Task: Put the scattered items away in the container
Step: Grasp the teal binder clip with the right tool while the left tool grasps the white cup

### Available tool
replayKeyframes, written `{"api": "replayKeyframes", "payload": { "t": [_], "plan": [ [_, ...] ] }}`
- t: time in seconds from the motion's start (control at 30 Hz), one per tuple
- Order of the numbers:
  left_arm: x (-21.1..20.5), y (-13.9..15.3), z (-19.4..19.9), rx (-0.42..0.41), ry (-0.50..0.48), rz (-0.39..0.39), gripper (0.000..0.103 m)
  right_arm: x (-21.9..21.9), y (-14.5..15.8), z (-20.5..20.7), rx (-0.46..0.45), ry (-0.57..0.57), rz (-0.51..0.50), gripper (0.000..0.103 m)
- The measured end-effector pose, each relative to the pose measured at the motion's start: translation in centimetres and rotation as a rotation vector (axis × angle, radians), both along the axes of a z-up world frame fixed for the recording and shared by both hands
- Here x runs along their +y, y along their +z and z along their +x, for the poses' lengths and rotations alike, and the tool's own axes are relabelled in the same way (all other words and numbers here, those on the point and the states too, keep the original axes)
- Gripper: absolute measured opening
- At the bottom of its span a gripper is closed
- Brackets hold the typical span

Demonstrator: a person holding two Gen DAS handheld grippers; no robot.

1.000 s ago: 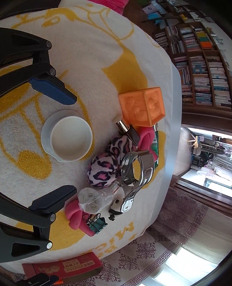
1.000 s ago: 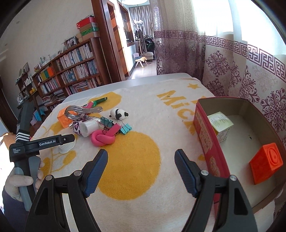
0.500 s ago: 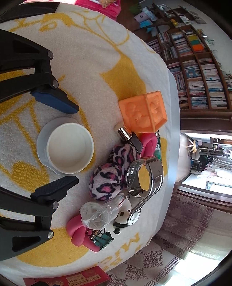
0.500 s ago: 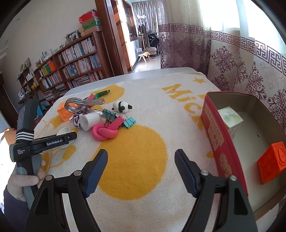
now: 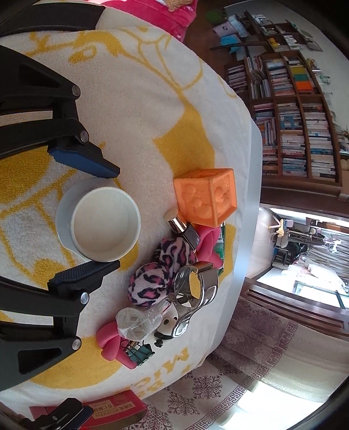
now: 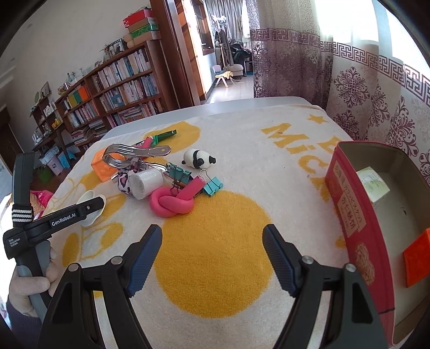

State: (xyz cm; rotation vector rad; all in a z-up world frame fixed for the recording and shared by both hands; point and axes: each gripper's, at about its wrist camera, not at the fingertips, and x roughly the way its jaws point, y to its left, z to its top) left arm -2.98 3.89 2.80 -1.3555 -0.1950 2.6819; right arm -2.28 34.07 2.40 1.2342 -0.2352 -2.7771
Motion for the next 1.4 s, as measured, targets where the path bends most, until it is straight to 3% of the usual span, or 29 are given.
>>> {"api": "replayKeyframes", "payload": {
  "t": [0.17, 0.43, 0.6, 0.83, 0.87, 0.93, 1.03, 1.4],
  "plan": [
    [-0.1, 0.4, -0.1, 0.008, 0.005, 0.020, 0.063, -0.8, -0.6, -1.9, -0.031, 0.013, -0.018, 0.080],
    [0.5, 0.3, 0.2, 0.000, -0.018, 0.030, 0.063, -1.9, -0.1, -5.5, 0.005, 0.022, 0.016, 0.079],
    [0.5, 0.2, 0.0, -0.008, -0.015, 0.037, 0.063, -3.0, -0.9, -8.2, -0.009, 0.053, 0.006, 0.057],
    [0.7, -0.2, 0.0, -0.024, -0.030, 0.043, 0.063, -3.5, -2.8, -10.5, -0.053, 0.045, 0.024, 0.056],
    [0.7, -0.3, 0.0, -0.028, -0.033, 0.043, 0.063, -3.5, -2.9, -10.5, -0.051, 0.047, 0.029, 0.055],
    [0.8, -0.5, -0.1, -0.035, -0.037, 0.045, 0.063, -3.5, -2.7, -10.2, -0.039, 0.053, 0.033, 0.044],
    [1.0, -0.5, -0.1, -0.038, -0.041, 0.046, 0.063, -3.0, -2.0, -9.5, -0.026, 0.056, 0.017, 0.020],
    [1.5, -0.6, -0.1, -0.033, -0.056, 0.038, 0.063, 0.0, 0.4, -3.0, 0.025, 0.051, -0.093, 0.014]
  ]
}}
